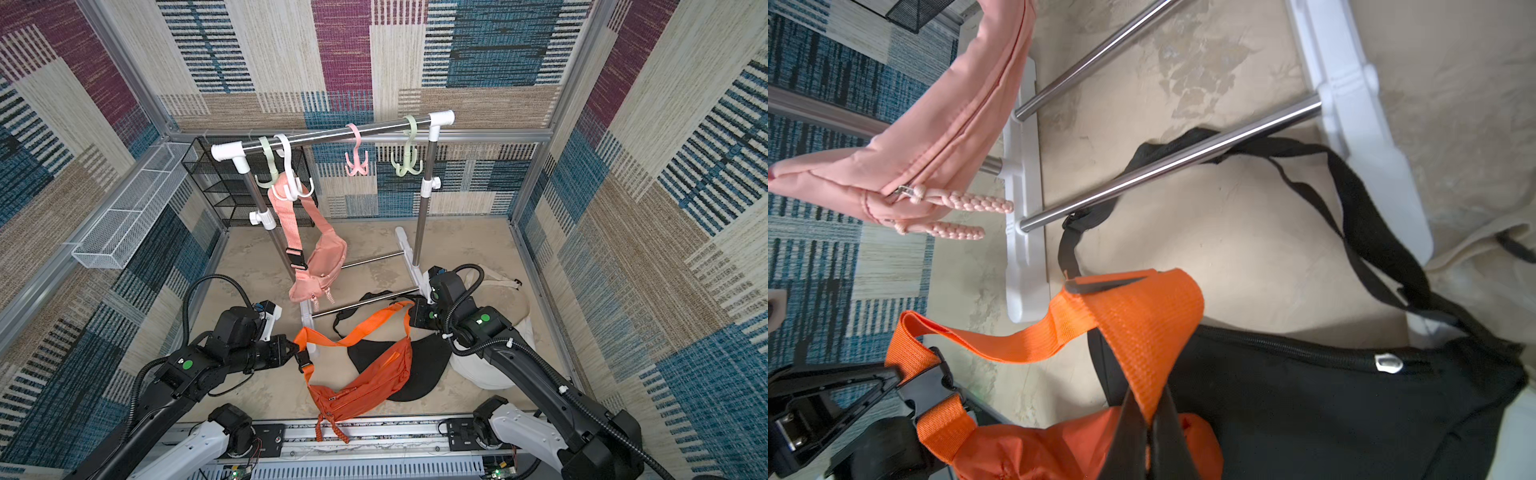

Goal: Take the bag off the hook
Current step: Place the bag inside the bag.

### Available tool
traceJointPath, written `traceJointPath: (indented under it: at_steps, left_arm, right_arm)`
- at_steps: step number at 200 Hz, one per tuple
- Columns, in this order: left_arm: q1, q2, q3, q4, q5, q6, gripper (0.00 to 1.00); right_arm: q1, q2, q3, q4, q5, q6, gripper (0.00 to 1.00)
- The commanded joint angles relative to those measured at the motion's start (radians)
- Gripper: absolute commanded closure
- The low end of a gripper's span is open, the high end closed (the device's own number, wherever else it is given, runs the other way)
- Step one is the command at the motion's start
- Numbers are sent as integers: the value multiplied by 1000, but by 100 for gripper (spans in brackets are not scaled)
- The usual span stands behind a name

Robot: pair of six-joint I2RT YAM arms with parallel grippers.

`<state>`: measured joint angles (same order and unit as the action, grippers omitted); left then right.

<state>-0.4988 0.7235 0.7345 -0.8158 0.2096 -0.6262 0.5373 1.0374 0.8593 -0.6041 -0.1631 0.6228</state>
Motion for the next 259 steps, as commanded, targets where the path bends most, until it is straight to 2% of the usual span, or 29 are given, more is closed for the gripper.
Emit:
traceJointPath:
  at_steps: [1,55,121,166,223,259]
  left_arm:
    - [0,11,-7,68,-63,-30,100]
    - [0,25,-10,104,-146,-41,100]
    - [0,112,8,179,-159,-27,100]
    - [0,109,11,191,-168,-16,88]
    - [0,90,21,172,-170,-3,56]
    - [0,70,21,161,-181,1,55]
  right_arm:
    - [0,27,3,94,60,-34,95]
    - [1,95,-11,178,90,-59,92]
    - [-5,168,49,102,284,-77,92]
    - [-36,165,35,86,292,-74,91]
    - [-63,152,10,81,286,-66,85]
    - [-80,160,19,69,301,-73,83]
